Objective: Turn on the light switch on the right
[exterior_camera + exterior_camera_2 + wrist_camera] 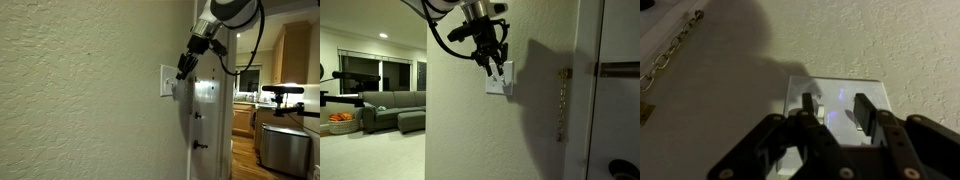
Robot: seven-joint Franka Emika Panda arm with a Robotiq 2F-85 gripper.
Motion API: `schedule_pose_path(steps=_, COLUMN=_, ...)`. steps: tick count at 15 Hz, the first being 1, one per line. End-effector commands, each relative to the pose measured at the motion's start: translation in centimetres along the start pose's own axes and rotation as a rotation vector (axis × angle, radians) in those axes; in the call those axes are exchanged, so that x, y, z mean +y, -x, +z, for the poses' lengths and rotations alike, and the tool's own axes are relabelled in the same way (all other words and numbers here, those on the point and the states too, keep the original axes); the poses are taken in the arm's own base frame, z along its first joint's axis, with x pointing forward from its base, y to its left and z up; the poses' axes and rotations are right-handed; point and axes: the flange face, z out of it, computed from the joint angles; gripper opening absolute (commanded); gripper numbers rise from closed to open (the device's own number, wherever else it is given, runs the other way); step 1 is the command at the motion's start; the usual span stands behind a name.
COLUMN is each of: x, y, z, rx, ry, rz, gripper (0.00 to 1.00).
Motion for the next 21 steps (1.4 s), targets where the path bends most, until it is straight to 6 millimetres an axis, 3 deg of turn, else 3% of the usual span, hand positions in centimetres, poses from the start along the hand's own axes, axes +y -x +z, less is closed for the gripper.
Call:
schedule_pose_path(steps=1, x=-0.3, y=-0.2, z=0.9, rx=-0.018, ry=-0.015, rz=0.003, gripper=0.79)
schedule_pose_path(steps=4, x=-0.4, y=-0.6, z=1.8, rx=-0.026, ry=-0.022, rz=0.004, gripper=0.99)
schedule_pose_path(steps=7, x=-0.5, y=-1.0, z=2.5, rx=-0.028, ry=-0.023, rz=0.0, gripper=1.0)
schedule_pose_path(steps=8, x=-0.5, y=-1.2, z=2.6, rx=-0.026, ry=-0.022, rz=-0.003, gripper=0.93)
schedule_pose_path(steps=9, x=-0.5, y=-1.4, z=2.7, rx=-0.025, ry=-0.023, rz=-0.004, gripper=0.75)
schedule_pose_path(steps=10, x=-0.5, y=-1.6, z=2.9, rx=-0.025, ry=-0.023, rz=-0.007, gripper=0.73)
schedule_pose_path(steps=20, x=1.1, y=-2.4, z=3.2, rx=-0.016, ry=0.001, rz=-0.002, gripper=0.07)
schedule_pose_path(steps=21, x=1.3, y=-2.3, z=3.1, rx=-0.016, ry=0.003, rz=0.001, gripper=0.07)
